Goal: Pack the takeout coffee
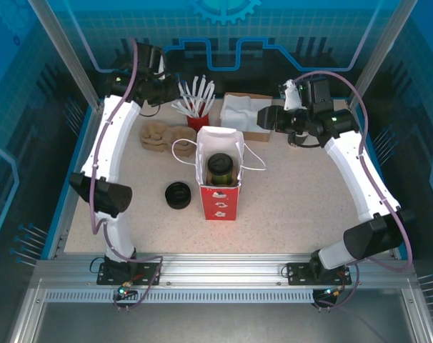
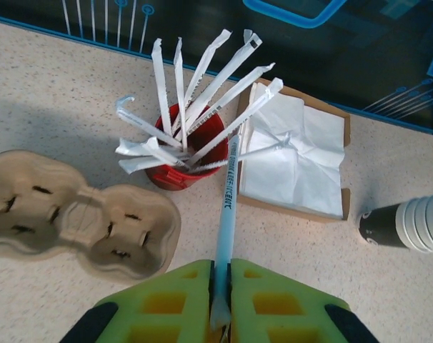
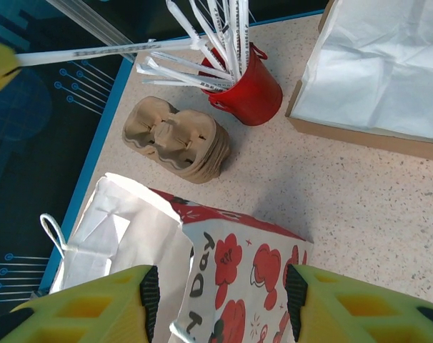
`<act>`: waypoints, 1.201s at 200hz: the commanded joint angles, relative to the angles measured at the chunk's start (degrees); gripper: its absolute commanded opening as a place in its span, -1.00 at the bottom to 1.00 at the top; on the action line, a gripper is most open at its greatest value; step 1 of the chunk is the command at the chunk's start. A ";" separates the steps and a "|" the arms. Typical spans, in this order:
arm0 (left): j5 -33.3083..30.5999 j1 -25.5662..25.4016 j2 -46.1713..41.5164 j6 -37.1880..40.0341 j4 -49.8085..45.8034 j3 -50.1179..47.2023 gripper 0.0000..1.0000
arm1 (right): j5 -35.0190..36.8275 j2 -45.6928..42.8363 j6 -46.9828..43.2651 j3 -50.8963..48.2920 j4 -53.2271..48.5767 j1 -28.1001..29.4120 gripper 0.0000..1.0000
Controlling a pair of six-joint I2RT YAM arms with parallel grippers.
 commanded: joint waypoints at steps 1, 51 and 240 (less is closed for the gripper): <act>-0.87 -0.47 -4.84 4.33 -6.20 1.66 -0.77 | -2.02 2.80 -0.67 3.86 1.51 -0.69 0.05; 1.08 -2.64 -10.59 11.91 -11.71 4.65 -0.77 | -2.71 8.32 -2.68 11.02 0.27 -0.66 0.05; 13.90 -16.12 -34.62 22.74 -13.67 -21.61 -0.83 | -8.31 10.90 0.75 13.78 -11.10 -3.14 0.00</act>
